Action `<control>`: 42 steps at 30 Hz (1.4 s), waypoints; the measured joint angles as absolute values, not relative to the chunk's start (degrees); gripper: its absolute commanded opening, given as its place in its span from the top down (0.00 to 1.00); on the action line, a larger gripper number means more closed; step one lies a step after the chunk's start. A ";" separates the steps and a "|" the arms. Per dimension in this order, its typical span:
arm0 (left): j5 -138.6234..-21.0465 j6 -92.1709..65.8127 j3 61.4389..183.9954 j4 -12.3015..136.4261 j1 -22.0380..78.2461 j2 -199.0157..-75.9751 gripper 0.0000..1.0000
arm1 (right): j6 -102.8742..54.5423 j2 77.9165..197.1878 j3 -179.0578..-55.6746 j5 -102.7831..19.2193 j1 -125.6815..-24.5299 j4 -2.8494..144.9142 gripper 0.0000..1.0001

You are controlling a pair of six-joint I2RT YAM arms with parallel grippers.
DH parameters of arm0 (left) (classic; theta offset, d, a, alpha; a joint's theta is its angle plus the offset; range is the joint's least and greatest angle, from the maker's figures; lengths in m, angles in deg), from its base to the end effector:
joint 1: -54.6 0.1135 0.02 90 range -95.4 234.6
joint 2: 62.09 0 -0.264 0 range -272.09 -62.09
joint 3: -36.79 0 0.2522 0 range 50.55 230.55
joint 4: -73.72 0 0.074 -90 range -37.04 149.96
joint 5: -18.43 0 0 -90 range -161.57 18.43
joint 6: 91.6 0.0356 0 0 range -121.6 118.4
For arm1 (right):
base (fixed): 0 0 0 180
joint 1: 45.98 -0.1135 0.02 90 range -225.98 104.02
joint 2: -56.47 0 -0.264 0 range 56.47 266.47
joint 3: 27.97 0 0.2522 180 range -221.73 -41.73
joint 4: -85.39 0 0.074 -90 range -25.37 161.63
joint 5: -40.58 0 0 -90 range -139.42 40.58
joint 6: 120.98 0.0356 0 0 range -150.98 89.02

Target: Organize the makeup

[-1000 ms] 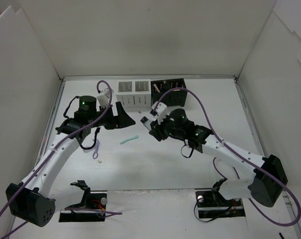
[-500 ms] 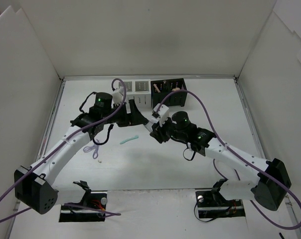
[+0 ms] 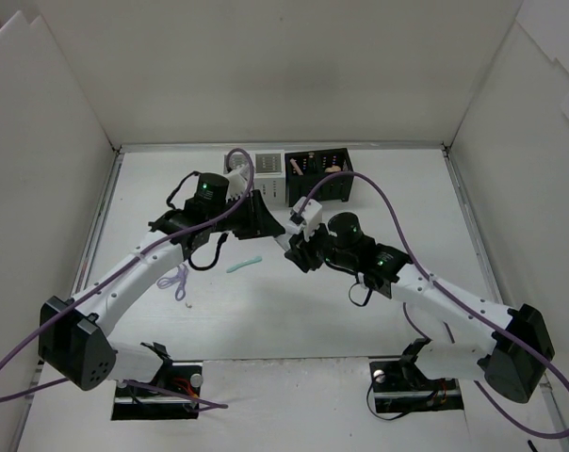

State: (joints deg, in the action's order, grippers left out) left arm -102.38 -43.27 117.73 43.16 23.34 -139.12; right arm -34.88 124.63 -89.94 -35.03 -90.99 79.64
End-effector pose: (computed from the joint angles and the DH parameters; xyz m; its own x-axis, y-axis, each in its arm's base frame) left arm 0.2520 -0.1743 0.3411 -0.8429 -0.1563 -0.5149 0.3703 0.5257 -0.7658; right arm 0.1907 0.2033 0.3089 -0.0876 -0.1809 -0.9796 -0.8649 0.5017 -0.0152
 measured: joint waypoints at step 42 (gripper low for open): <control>-73.51 -12.10 170.66 33.68 25.74 -176.91 1.00 | -27.23 103.98 -82.81 -60.54 -89.55 71.29 0.07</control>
State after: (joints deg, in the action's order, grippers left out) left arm -73.51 -12.10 170.66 33.68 25.74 -176.91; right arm -27.23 103.98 -82.81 -60.54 -89.55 71.29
